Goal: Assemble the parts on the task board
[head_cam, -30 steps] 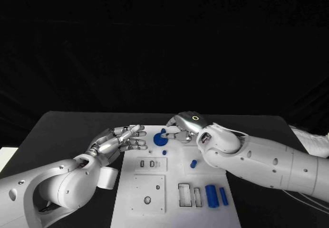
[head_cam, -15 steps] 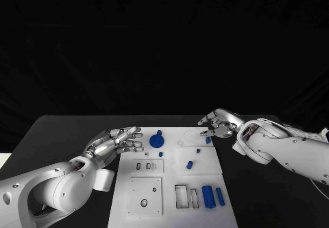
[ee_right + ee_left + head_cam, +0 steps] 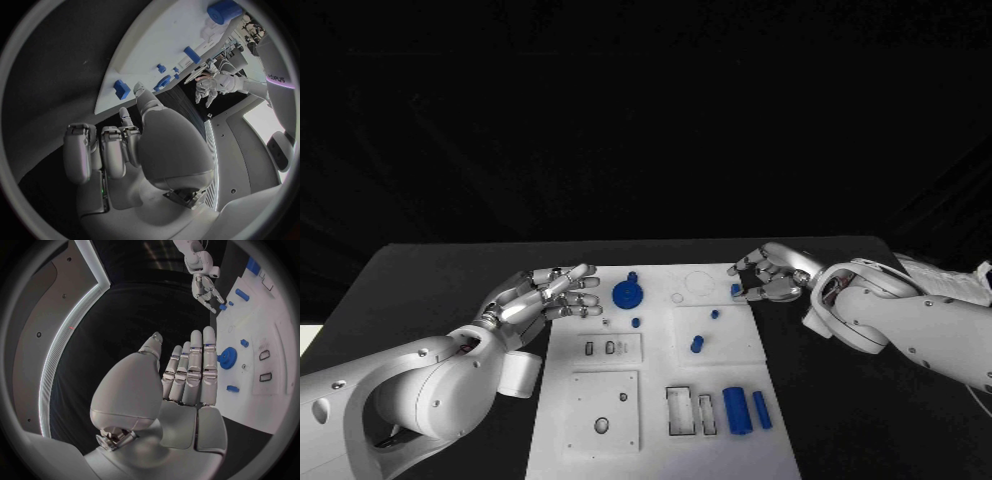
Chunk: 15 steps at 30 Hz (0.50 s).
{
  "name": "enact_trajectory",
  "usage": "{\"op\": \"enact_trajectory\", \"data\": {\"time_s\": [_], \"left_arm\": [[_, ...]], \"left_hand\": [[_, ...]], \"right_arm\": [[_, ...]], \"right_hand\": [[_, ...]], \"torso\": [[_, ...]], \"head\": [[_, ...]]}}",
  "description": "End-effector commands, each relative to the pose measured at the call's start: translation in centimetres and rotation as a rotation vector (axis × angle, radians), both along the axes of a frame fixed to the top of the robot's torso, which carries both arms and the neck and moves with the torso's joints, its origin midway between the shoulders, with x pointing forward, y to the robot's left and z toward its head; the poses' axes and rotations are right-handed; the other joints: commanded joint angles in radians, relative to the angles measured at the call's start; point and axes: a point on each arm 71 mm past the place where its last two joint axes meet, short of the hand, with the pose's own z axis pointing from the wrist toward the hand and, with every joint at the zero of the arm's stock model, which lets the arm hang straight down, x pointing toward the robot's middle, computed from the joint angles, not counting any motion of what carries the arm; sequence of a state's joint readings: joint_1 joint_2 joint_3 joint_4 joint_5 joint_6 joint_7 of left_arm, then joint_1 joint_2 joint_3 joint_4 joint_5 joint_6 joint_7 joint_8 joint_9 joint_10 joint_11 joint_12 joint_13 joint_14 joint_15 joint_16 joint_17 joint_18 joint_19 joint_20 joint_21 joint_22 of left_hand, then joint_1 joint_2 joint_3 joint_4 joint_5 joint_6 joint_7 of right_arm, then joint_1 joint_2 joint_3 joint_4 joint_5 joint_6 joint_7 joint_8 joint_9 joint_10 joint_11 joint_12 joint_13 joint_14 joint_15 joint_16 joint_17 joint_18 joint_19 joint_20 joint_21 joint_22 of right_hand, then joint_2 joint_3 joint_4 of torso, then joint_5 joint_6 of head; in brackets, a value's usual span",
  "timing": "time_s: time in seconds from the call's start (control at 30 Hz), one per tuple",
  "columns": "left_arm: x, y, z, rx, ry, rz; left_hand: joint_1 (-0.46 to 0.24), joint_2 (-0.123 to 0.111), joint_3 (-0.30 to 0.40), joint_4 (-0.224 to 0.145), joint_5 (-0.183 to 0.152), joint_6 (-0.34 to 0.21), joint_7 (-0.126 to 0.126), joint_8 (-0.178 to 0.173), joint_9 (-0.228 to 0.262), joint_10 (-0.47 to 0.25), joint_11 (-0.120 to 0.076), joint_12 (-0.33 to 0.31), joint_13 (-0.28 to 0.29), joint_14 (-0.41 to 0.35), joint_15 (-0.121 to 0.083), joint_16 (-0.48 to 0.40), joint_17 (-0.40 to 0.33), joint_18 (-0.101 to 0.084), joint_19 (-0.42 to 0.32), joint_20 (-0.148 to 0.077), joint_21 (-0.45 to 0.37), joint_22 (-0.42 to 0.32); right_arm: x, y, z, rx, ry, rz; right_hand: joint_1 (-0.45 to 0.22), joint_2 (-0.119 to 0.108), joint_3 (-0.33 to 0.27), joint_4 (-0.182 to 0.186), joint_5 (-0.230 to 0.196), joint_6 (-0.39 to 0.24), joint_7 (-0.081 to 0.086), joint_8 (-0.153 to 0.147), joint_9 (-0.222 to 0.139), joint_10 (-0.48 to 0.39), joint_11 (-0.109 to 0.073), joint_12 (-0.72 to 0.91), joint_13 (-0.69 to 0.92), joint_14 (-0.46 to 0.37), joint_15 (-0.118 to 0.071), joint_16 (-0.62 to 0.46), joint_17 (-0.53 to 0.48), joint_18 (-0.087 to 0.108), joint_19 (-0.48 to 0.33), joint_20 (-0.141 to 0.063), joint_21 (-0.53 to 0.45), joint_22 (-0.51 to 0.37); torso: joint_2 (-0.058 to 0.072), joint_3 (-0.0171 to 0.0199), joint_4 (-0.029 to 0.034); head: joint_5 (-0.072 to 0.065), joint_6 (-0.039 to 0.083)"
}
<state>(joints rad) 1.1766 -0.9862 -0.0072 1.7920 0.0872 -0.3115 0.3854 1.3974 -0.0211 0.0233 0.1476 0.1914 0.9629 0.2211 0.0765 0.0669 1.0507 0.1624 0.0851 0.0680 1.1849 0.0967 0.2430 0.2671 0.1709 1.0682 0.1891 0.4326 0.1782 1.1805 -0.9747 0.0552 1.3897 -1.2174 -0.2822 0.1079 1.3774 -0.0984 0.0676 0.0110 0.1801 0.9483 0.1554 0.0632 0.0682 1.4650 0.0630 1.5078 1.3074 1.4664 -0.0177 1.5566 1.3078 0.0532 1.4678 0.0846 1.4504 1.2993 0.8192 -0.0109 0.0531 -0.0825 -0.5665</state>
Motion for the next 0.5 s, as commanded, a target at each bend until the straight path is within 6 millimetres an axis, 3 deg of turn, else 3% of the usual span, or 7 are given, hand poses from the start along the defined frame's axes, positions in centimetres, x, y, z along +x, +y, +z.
{"op": "enact_trajectory", "data": {"time_s": [0.03,0.3,0.5], "left_arm": [[0.01,-0.17,0.08,-0.012,-0.005,-0.018],[0.05,-0.20,0.06,-0.013,-0.005,-0.019],[0.07,-0.25,0.04,-0.013,-0.004,-0.020]], "left_hand": [[0.006,0.001,-0.002,-0.005,-0.005,-0.001,0.007,-0.006,0.000,-0.005,0.001,-0.004,0.000,-0.007,-0.003,-0.004,0.001,0.010,-0.006,0.003,0.004,-0.002],[0.006,0.001,-0.002,-0.005,-0.005,-0.001,0.007,-0.006,0.000,-0.005,0.001,-0.004,0.000,-0.007,-0.003,-0.004,0.001,0.010,-0.006,0.003,0.004,-0.002],[0.006,0.001,-0.001,-0.005,-0.005,-0.001,0.007,-0.006,0.000,-0.005,0.001,-0.004,0.000,-0.007,-0.003,-0.004,0.001,0.010,-0.007,0.003,0.004,-0.002]], "right_arm": [[-0.09,0.15,-0.58,-0.029,0.020,0.030],[0.19,-0.06,-1.13,-0.038,0.027,0.017],[0.32,0.09,-1.38,-0.038,0.031,0.018]], "right_hand": [[-0.013,0.000,-0.008,0.001,0.004,-0.005,0.003,0.001,0.001,0.074,0.006,-0.003,0.226,0.096,0.009,-0.002,0.227,0.001,0.006,0.006,-0.005,0.002],[-0.017,0.015,-0.010,0.003,0.010,0.012,-0.001,0.008,0.007,0.077,0.004,0.002,0.229,0.097,0.008,0.000,0.231,0.000,0.008,0.006,-0.002,0.007],[-0.010,0.049,0.004,0.000,-0.012,0.042,-0.006,0.017,0.013,0.079,-0.001,0.007,0.232,0.098,0.004,0.001,0.234,0.000,0.010,0.003,0.000,0.011]], "torso": [[0.001,0.0026,-0.0003],[0.000,0.0006,0.0013],[-0.001,0.0000,0.0013]], "head": [[0.002,-0.002],[-0.003,-0.006],[-0.002,-0.006]]}}
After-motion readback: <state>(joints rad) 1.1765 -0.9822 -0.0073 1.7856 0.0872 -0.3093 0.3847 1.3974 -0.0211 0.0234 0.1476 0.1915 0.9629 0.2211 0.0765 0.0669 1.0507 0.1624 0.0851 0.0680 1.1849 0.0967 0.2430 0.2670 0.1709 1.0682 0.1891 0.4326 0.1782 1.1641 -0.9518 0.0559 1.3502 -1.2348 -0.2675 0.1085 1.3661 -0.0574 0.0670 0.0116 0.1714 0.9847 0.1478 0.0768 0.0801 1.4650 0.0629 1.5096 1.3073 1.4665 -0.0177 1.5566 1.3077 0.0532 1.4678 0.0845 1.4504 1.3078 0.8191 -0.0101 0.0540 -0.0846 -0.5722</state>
